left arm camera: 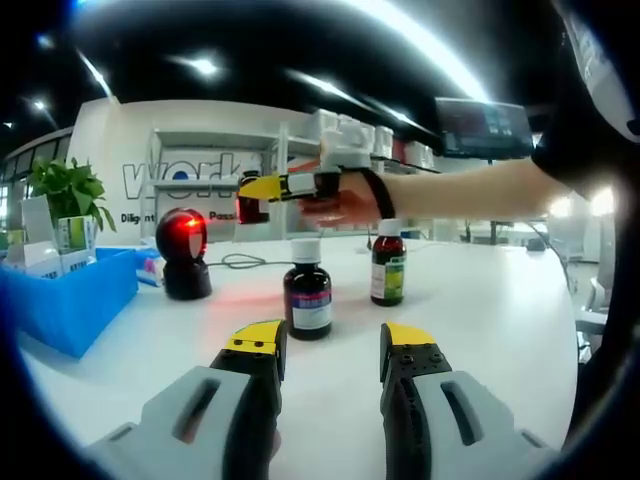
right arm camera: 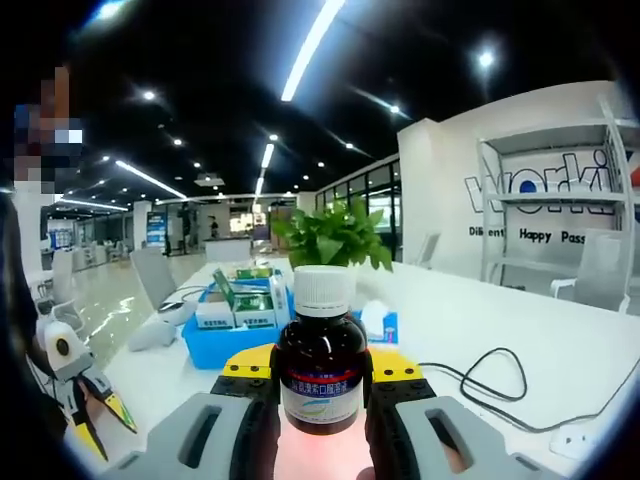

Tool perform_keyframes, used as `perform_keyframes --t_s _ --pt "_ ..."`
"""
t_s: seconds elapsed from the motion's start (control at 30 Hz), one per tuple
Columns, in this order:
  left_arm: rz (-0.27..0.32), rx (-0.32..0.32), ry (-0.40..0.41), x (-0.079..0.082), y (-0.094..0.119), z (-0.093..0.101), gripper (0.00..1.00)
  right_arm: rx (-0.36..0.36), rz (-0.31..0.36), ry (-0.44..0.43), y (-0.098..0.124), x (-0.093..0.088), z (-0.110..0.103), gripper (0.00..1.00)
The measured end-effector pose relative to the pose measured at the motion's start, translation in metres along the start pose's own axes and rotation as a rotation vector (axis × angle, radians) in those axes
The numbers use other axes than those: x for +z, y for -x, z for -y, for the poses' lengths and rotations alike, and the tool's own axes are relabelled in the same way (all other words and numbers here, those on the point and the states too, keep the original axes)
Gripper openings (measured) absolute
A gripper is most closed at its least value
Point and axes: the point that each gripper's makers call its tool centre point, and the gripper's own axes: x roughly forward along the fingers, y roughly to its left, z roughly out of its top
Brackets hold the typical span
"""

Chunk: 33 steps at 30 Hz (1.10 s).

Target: Rotate the medicine bottle to make it face forward pick up the medicine bottle inspect the drug traceability code place the medicine on the table

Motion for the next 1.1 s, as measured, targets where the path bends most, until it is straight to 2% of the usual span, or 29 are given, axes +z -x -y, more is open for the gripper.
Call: perform_keyframes --t_s 0.3,0.53,0.87,1.1 --pt "-0.005 0.01 -0.006 0.0 -0.001 -0.001 0.28 -0.004 0.029 0.01 0.011 0.02 -0.003 0.27" --pt "-0.003 0.02 -0.007 0.0 0.0 -0.003 0.28 -0.039 0.05 0.008 0.024 0.036 -0.004 0.27" --pt "-0.011 0.031 -0.012 -0.001 0.0 -0.004 0.28 -0.109 0.095 -0.008 0.058 0.06 0.002 0.27" --pt "-0.008 0.041 -0.012 -0.001 0.0 -0.006 0.28 -0.164 0.101 -0.012 0.089 0.064 0.006 0.27"
